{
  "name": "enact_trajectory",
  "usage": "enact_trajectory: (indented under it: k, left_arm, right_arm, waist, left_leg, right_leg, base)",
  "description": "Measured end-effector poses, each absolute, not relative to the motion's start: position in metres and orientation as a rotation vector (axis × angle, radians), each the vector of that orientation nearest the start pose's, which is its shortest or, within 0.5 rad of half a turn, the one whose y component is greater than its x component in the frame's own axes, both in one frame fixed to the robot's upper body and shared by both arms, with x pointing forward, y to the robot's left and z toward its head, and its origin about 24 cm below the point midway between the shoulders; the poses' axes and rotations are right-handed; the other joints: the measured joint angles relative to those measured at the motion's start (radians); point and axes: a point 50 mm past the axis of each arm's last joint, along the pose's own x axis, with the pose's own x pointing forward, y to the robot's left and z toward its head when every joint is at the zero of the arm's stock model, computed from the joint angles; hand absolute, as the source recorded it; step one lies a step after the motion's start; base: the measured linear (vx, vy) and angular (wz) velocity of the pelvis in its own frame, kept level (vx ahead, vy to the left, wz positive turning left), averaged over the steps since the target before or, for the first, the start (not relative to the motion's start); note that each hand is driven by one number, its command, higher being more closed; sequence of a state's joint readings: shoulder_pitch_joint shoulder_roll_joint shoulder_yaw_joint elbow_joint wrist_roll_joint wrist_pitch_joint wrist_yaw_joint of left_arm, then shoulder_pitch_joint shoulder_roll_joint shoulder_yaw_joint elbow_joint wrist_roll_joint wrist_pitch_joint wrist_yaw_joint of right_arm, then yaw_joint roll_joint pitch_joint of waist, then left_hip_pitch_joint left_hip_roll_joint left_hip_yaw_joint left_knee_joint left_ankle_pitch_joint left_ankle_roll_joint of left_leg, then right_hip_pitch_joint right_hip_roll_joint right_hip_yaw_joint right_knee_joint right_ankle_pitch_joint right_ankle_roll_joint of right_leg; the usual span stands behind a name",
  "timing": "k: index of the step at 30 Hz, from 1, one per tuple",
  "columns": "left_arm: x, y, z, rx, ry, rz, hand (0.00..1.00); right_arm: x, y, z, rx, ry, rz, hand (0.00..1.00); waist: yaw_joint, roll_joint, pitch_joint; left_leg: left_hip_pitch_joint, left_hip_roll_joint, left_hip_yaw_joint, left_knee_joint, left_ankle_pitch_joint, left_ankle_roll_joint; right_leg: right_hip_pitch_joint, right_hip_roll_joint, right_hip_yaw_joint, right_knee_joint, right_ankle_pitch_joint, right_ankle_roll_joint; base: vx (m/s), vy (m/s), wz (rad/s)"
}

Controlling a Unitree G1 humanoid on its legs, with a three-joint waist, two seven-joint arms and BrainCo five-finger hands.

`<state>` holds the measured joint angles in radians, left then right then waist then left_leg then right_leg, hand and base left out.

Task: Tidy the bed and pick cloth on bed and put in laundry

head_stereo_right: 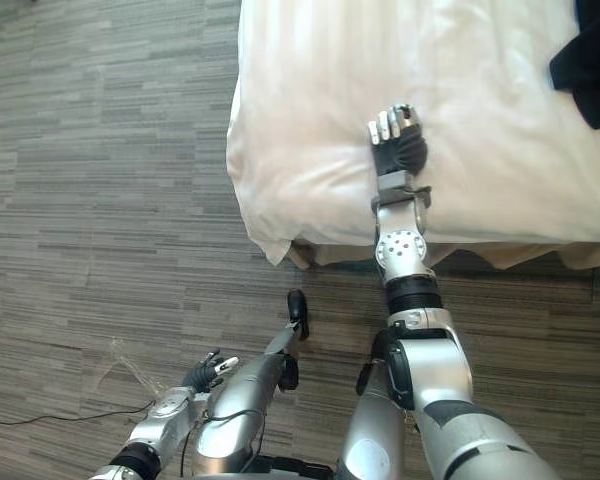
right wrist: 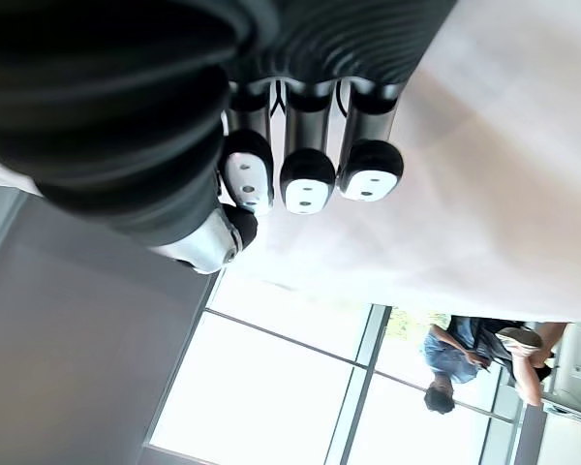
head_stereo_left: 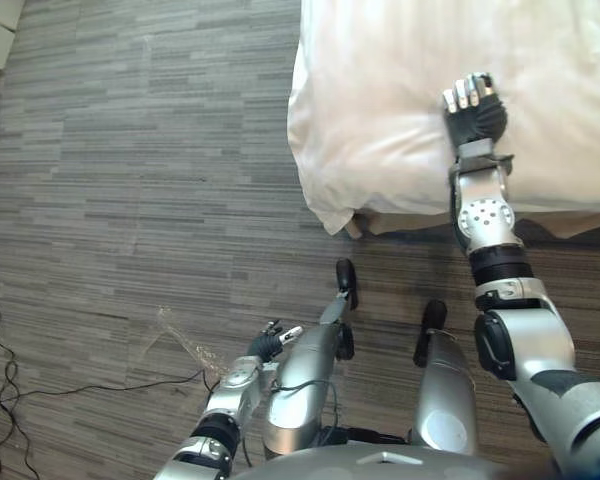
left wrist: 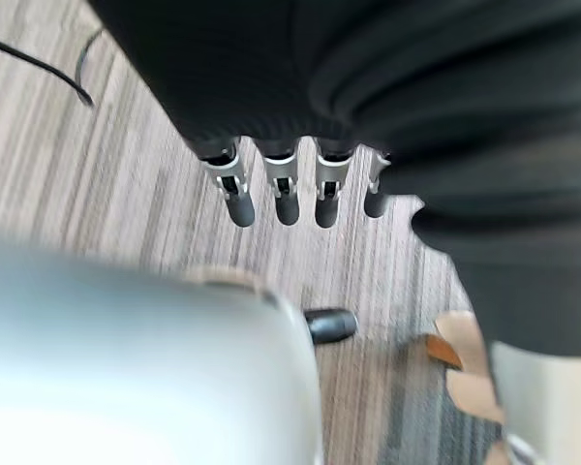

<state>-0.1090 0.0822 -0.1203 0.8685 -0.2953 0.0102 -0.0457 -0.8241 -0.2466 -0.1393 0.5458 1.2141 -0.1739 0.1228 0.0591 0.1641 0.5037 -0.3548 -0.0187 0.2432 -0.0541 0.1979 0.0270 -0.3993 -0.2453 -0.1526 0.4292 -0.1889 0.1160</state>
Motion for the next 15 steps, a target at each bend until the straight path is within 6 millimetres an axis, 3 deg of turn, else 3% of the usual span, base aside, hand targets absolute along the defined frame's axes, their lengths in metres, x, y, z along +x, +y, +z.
enact_trajectory:
  k: [3,6,9,11,12,14,15]
  left_arm:
    - [0.201,0.151,-0.115,-0.154,0.779,-0.029,0.0]
    - [0.2,0.15,-0.116,-0.148,0.775,-0.031,0.0]
    - [0.198,0.152,-0.116,-0.15,0.771,-0.025,0.0]
    - [0.199,0.15,-0.114,-0.135,0.755,-0.036,0.0]
    - [0.198,0.15,-0.115,-0.133,0.756,-0.036,0.0]
    - [0.193,0.154,-0.117,-0.131,0.766,-0.01,0.0]
    - [0.191,0.156,-0.118,-0.139,0.768,0.003,0.0]
  right_arm:
    - [0.369,-0.204,0.19,1.018,-0.521,0.128,1.0]
    - [0.353,-0.216,0.164,1.007,-0.523,0.098,1.0]
    - [0.326,-0.237,0.107,1.038,-0.449,-0.05,1.0]
    - [0.286,-0.263,0.038,1.035,-0.292,-0.282,1.0]
    - [0.273,-0.268,0.023,1.03,-0.256,-0.335,1.0]
    - [0.228,-0.275,-0.021,1.023,-0.141,-0.478,1.0]
    - [0.216,-0.275,-0.031,1.022,-0.112,-0.503,1.0]
  waist:
    - [-0.02,0.0,0.0]
    - [-0.044,-0.005,-0.001]
    - [-0.074,-0.032,-0.003]
    - [-0.086,-0.046,-0.001]
    - [-0.091,-0.048,0.0]
    - [-0.137,-0.061,0.004]
    - [-0.145,-0.069,0.004]
  left_leg:
    - [0.004,0.002,0.02,-0.001,-0.001,0.0]
    - [0.036,0.001,0.048,-0.001,-0.005,-0.002]
    - [0.079,0.005,0.075,0.001,-0.027,-0.004]
    - [0.102,0.014,0.098,-0.013,-0.039,-0.012]
    - [0.106,0.015,0.102,-0.018,-0.038,-0.011]
    - [0.14,0.019,0.114,-0.029,-0.039,-0.012]
    - [0.158,0.019,0.118,-0.033,-0.042,-0.016]
  right_leg:
    - [-0.011,0.0,0.017,0.011,-0.008,-0.001]
    - [0.008,0.002,0.043,0.006,-0.007,0.0]
    - [0.042,0.012,0.07,-0.015,-0.005,0.003]
    - [0.064,0.028,0.093,-0.049,0.006,0.005]
    - [0.068,0.031,0.097,-0.058,0.011,0.007]
    - [0.103,0.037,0.104,-0.094,0.024,0.01]
    - [0.118,0.04,0.11,-0.102,0.028,0.01]
  base:
    - [0.04,-0.053,-0.15]
    - [0.07,-0.049,-0.27]
    - [0.07,-0.052,-0.37]
    - [0.09,-0.05,-0.39]
    - [0.11,-0.047,-0.28]
    - [0.12,-0.035,-0.29]
    - [0.13,-0.032,-0.4]
